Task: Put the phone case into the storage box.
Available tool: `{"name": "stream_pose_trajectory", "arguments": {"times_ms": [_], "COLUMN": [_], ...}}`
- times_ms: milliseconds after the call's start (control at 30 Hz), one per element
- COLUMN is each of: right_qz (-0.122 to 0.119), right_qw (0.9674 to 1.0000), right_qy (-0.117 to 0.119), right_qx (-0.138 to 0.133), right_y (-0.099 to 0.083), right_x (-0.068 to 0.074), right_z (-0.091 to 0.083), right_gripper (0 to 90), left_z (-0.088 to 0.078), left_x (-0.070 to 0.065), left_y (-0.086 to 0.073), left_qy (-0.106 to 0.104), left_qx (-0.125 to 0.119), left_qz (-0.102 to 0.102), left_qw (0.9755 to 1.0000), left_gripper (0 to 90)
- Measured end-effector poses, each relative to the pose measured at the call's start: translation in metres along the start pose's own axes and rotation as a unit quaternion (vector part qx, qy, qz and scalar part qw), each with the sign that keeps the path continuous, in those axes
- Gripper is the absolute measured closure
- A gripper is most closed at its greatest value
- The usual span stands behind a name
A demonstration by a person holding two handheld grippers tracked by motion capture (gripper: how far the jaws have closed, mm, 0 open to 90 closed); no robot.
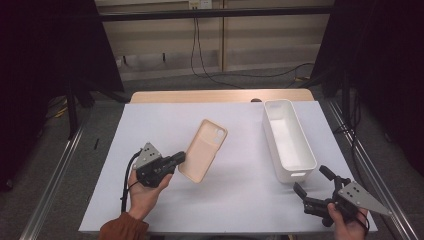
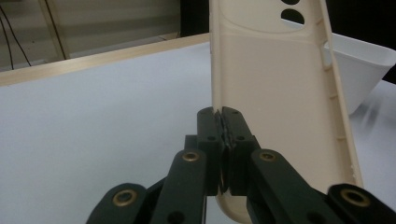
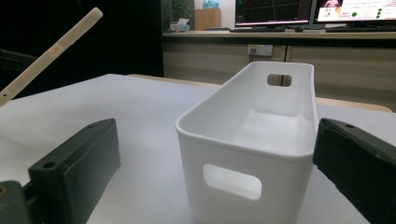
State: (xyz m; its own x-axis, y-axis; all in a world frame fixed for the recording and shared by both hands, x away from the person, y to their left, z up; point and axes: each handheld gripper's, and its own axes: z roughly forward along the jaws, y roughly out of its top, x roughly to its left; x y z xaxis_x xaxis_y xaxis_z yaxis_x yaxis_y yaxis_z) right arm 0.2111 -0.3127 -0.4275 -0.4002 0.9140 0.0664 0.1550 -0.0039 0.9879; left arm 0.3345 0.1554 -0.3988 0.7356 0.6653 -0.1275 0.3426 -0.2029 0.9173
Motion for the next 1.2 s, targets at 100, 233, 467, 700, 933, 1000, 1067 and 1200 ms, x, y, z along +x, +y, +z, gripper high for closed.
{"name": "stream_pose_trajectory", "arguments": {"times_ms": [100,233,467,700,933,1000,1067,1200], "right_qz": [-0.007,-0.014,-0.015,-0.016,-0.025,-0.026,-0.029,-0.029], "right_qw": [0.9999,0.9998,0.9996,0.9986,0.9967,0.9961,0.9953,0.9937], "right_qy": [0.008,0.014,0.022,0.049,0.077,0.084,0.092,0.108], "right_qx": [0.002,-0.004,-0.006,-0.004,0.0,-0.001,0.001,0.002], "right_y": [0.003,0.009,0.022,0.027,0.029,0.03,0.031,0.032], "right_x": [0.003,0.006,0.016,0.028,0.041,0.044,0.048,0.055], "right_z": [0.0,-0.003,0.0,0.01,0.027,0.031,0.036,0.046], "right_gripper": [0.4,0.0,0.0,0.0,0.0,0.0,0.0,0.6], "left_z": [-0.002,-0.005,-0.008,-0.005,-0.002,-0.002,-0.001,0.001], "left_x": [-0.001,-0.003,-0.005,-0.01,-0.011,-0.011,-0.012,-0.012], "left_y": [0.001,0.001,-0.002,-0.002,-0.002,-0.002,-0.003,-0.003], "left_qy": [-0.004,-0.004,-0.003,-0.004,-0.009,-0.009,-0.011,-0.013], "left_qx": [-0.009,-0.017,-0.021,-0.024,-0.021,-0.021,-0.019,-0.017], "left_qz": [0.001,0.003,0.001,0.007,0.007,0.008,0.008,0.005], "left_qw": [1.0,0.9998,0.9998,0.9997,0.9997,0.9997,0.9997,0.9998], "left_gripper": [87.5,87.5,87.5,87.5,87.5,87.5,87.5,87.4]}}
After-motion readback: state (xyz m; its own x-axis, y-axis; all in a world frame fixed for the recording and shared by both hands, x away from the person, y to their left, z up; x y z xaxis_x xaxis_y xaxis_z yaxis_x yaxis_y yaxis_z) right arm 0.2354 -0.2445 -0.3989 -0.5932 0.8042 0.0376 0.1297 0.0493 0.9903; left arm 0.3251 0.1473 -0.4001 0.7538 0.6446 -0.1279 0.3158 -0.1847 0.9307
